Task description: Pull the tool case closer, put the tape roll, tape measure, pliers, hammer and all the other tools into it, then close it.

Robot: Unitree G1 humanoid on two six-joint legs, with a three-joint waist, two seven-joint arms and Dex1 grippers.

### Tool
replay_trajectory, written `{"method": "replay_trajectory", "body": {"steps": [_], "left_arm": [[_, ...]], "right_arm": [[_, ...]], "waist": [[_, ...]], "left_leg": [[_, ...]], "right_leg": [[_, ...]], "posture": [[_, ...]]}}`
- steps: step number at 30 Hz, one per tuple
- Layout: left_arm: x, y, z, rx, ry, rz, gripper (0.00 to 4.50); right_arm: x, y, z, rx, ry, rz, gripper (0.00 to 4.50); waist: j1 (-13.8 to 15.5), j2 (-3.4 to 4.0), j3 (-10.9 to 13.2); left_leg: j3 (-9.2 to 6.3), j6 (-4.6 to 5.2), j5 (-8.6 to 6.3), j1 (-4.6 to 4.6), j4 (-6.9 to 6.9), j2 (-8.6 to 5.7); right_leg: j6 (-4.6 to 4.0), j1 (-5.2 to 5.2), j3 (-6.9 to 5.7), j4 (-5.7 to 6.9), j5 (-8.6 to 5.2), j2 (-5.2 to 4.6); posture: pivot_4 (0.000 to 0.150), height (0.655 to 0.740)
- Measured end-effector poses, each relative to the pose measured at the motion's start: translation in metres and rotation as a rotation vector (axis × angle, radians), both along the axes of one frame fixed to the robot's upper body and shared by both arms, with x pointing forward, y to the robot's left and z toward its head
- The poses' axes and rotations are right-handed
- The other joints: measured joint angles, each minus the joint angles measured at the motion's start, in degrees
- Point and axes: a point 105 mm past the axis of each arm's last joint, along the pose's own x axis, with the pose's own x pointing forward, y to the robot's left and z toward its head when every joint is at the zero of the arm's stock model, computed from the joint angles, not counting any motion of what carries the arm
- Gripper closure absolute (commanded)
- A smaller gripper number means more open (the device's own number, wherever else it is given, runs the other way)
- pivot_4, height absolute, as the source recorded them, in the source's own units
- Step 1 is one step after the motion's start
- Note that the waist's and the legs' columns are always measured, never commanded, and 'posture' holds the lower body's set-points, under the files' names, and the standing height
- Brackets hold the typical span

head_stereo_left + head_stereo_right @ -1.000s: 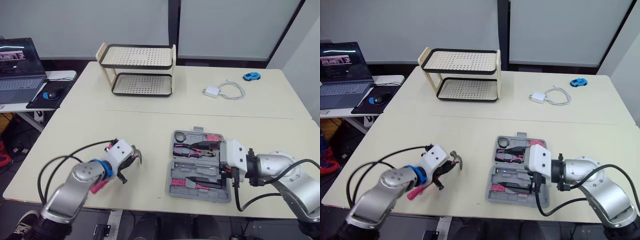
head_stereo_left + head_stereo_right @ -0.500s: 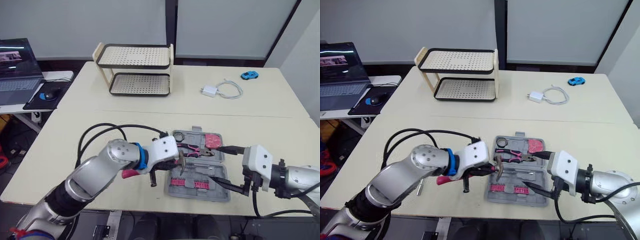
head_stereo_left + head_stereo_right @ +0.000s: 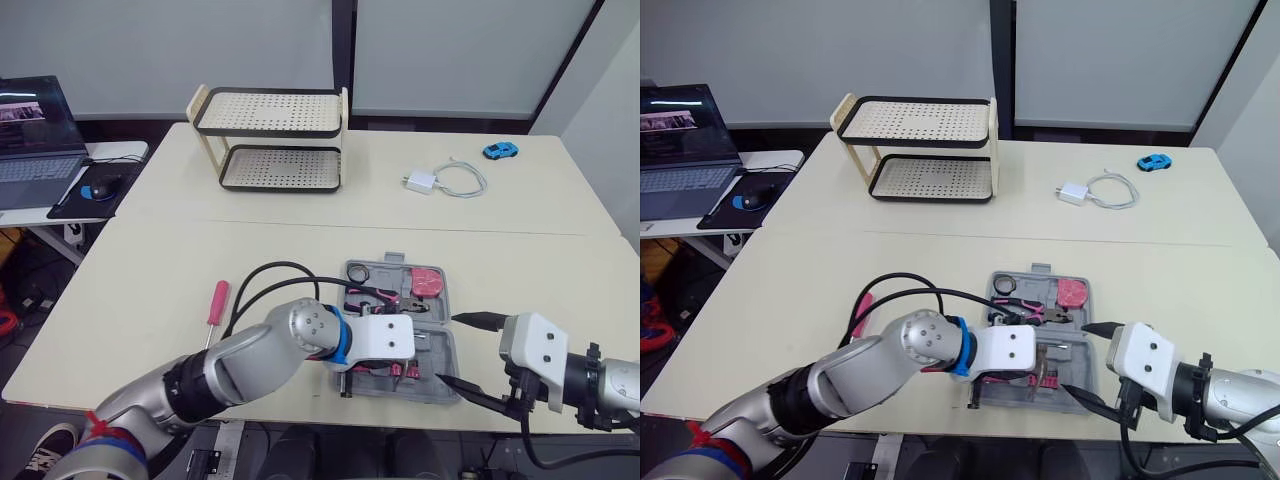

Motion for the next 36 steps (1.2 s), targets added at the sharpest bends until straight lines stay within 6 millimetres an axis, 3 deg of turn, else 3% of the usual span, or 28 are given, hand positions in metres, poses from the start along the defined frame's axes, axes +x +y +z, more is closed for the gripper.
{"method": "replay_trajectory", "body": {"steps": [7,20,26,36], "left_arm": [[0.010,-0.037,-0.009,-0.029,-0.010,0.014,4.39],[0.014,-0.067,-0.027,-0.025,-0.012,0.004,4.39],[0.015,-0.067,-0.041,0.013,0.002,0.017,4.39],[0.021,-0.067,-0.043,0.020,-0.038,-0.003,4.39]], "right_arm": [[-0.007,-0.013,0.001,-0.072,0.030,-0.062,0.00],[-0.015,-0.018,0.005,-0.090,0.066,-0.121,0.00],[-0.019,-0.021,0.003,-0.093,0.091,-0.139,0.00],[-0.025,-0.030,0.004,-0.112,0.102,-0.184,0.00]], "waist": [[0.32,-0.01,0.00],[0.60,-0.01,0.00],[0.61,0.00,0.00],[0.74,0.00,0.00]], "left_leg": [[0.07,0.03,0.00,0.00,0.04,-0.02],[0.13,0.01,0.02,0.01,0.05,-0.02],[0.15,0.03,0.02,0.01,0.05,-0.02],[0.15,0.04,0.02,0.02,0.06,-0.01]], "right_leg": [[0.02,-0.01,0.03,0.00,0.01,-0.02],[0.03,0.00,0.06,0.00,0.01,-0.08],[0.03,0.00,0.07,0.01,0.01,-0.08],[0.04,0.03,0.05,0.01,0.02,-0.08]], "posture": [[0.150,0.7400],[0.150,0.7400],[0.150,0.7400],[0.150,0.7400]]}}
